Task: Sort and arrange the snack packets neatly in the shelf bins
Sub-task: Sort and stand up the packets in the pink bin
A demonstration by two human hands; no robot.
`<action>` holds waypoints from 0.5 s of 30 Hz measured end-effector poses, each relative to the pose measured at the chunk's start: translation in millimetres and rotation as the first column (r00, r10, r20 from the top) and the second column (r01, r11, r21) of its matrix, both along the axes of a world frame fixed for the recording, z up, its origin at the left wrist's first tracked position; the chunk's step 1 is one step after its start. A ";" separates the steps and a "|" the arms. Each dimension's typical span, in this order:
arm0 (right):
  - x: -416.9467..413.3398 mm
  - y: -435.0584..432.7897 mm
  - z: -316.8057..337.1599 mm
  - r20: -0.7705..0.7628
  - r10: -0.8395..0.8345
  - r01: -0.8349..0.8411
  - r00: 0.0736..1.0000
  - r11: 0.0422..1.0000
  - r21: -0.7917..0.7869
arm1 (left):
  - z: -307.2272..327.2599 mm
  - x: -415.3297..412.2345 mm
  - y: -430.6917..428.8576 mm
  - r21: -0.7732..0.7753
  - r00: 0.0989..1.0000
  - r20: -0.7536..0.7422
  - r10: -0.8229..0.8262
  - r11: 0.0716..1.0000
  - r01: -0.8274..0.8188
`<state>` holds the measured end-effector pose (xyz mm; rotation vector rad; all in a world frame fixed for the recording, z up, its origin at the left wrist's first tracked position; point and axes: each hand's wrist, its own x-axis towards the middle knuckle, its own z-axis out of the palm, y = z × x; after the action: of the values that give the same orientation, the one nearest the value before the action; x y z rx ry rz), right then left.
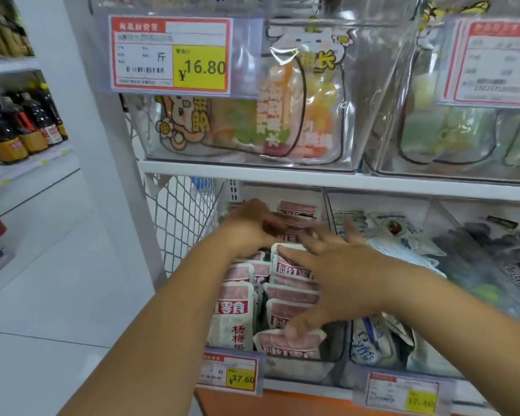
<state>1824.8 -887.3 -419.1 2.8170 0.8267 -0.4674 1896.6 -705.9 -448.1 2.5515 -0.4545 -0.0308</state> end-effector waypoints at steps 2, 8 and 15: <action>2.6 1.1 4.6 -0.022 0.038 -0.040 0.999 0.996 -0.075 | -1.3 -1.9 0.0 0.063 1.000 0.006 -0.021 0.998 0.020; -13.1 -6.0 5.4 -0.055 0.031 -0.033 0.998 0.999 -0.028 | -2.4 6.7 -2.2 0.036 0.998 -0.058 -0.010 0.999 0.012; -11.2 -5.1 1.7 -0.046 0.015 -0.014 0.999 1.000 0.017 | -4.5 1.7 3.6 0.036 0.989 -0.142 -0.034 0.999 0.040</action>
<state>1813.6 -892.4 -417.4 2.8230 0.8636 -0.5284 1898.3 -702.3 -452.6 2.5574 -0.4502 -0.2343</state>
